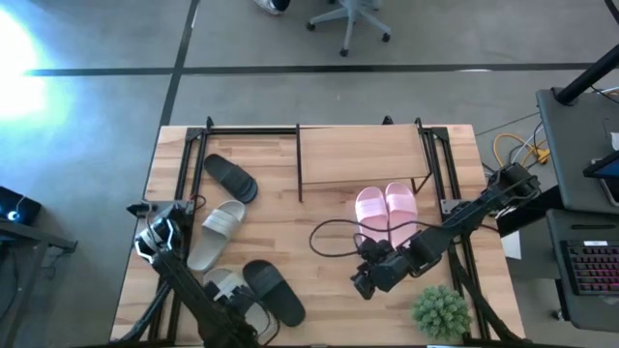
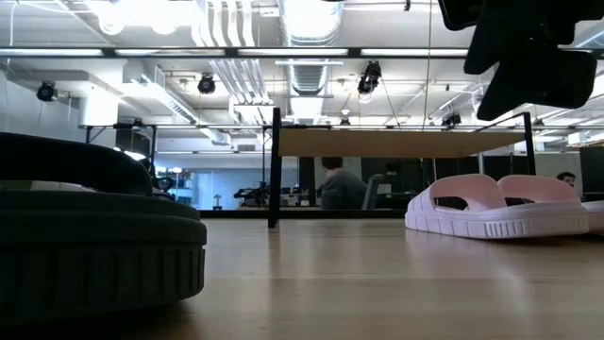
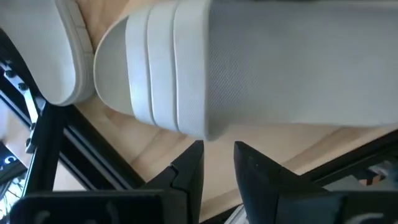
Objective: Pick and place slides into the shelf
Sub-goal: Put the bottom gray slide on the shelf
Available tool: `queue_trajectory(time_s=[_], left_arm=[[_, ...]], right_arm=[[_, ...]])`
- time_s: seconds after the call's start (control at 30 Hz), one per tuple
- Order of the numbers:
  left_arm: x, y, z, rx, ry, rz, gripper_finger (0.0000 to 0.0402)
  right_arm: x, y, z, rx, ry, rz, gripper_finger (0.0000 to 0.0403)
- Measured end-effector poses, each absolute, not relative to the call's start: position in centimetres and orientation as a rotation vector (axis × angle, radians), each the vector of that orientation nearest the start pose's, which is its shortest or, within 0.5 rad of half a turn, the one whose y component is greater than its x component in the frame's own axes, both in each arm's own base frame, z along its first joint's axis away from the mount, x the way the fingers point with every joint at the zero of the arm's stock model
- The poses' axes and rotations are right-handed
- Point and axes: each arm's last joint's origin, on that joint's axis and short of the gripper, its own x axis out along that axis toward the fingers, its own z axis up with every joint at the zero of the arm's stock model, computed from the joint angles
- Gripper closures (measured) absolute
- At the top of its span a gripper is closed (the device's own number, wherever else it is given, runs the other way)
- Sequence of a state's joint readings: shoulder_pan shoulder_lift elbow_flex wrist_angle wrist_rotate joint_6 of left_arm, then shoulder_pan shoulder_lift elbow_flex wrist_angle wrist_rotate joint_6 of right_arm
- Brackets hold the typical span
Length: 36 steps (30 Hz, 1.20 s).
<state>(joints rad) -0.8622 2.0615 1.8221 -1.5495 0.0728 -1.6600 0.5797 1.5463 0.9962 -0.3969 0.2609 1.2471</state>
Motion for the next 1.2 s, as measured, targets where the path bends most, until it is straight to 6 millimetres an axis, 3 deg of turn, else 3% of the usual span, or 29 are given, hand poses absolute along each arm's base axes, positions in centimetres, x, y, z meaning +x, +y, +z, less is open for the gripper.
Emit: queue_trajectory(time_s=[0.23,0.57,1.0,1.2], left_arm=[[25.0,-28.0,24.2,-0.477,1.589,0.797,0.0327],[24.4,-27.3,22.3,-0.437,1.606,0.888,0.0327],[24.6,-27.8,22.1,-0.468,1.594,0.851,0.0327],[24.7,-28.4,20.8,-0.438,1.605,0.864,0.0327]], right_arm=[[26.2,16.4,21.2,0.839,0.92,-0.294,0.0207],[26.2,16.5,21.3,0.894,0.911,-0.323,0.0207],[26.2,16.4,21.3,0.912,0.89,-0.347,0.0207],[26.2,16.4,21.3,0.917,0.884,-0.353,0.0207]])
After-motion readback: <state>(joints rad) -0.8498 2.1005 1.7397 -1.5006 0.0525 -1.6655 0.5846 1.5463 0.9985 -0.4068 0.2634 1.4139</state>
